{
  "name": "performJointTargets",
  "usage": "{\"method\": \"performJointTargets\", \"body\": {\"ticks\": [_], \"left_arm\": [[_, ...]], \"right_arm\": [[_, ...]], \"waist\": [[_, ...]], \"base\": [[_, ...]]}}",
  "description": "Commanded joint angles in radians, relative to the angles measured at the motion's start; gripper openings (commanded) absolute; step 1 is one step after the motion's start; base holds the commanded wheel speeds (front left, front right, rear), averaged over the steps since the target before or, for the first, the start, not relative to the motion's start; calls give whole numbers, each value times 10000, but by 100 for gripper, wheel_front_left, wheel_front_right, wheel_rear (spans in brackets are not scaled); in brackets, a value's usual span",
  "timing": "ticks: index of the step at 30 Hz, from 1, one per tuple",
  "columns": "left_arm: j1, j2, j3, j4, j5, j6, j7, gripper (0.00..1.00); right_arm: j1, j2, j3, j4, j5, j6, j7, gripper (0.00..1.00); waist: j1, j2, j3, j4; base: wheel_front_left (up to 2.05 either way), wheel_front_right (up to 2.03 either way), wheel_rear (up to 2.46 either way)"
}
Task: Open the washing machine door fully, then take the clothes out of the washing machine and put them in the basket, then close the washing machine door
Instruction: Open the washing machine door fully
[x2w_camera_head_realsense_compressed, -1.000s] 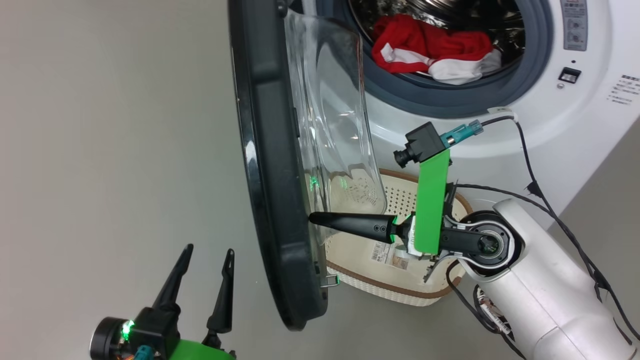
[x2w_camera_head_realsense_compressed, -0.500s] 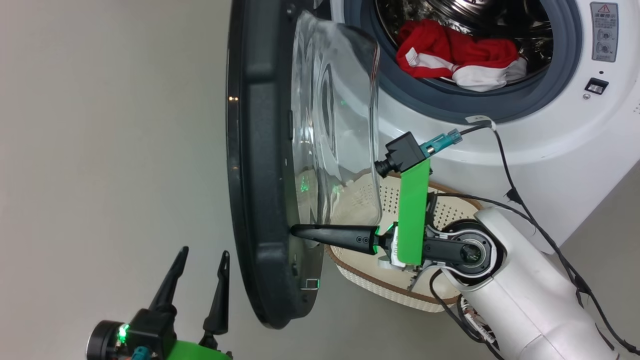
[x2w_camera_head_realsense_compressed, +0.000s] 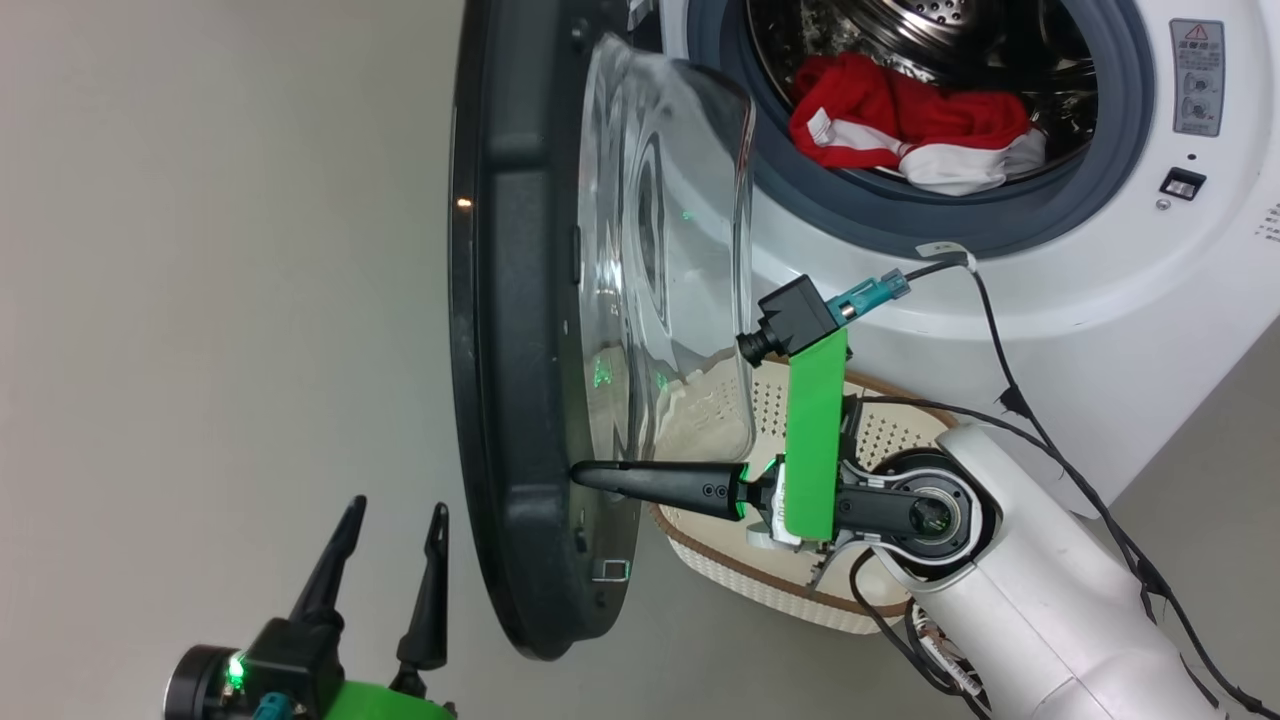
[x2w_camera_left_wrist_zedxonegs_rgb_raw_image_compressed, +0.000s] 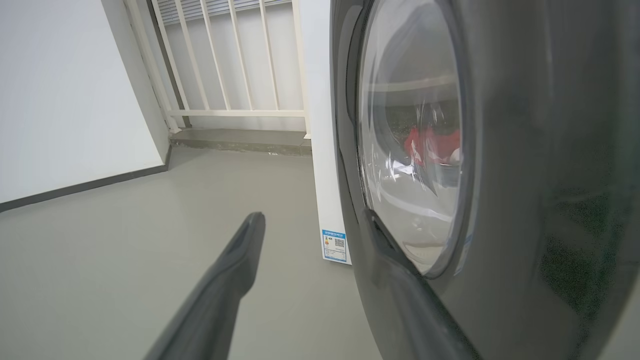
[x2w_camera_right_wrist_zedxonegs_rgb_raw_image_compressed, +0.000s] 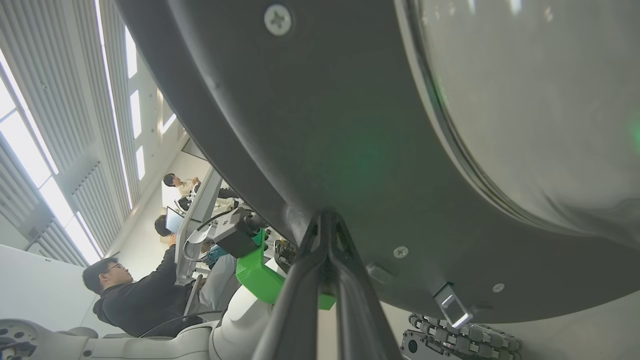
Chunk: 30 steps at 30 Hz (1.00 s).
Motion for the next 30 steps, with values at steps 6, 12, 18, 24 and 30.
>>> {"method": "performJointTargets", "body": {"ticks": [6,12,18,24,30], "left_arm": [[-39,139,534,-99,44,-32,-92,100],[-95,139,666,1,-33,-94,-92,100],[-71,139,998,83,-19,-154,-92,100],[-90,139,1175,108,53,-204,-92,100],[-41,139,1302,98,99,-202,-92,100]], "right_arm": [[278,114,12,-372,-259,16,-445,40],[549,-227,-46,-472,-567,16,-1126,100],[1058,-860,9,-328,-939,16,-2091,100],[1489,-1502,53,222,-1286,16,-3186,100],[1896,-2100,89,686,-1686,16,-4662,100]], "waist": [[-1,0,-108,-178],[-1,0,-162,-355],[-1,0,-190,-738],[-1,0,-219,-967],[-1,0,-299,-1140]], "base": [[0,0,0],[0,0,0],[0,0,0],[0,0,0],[0,0,0]]}}
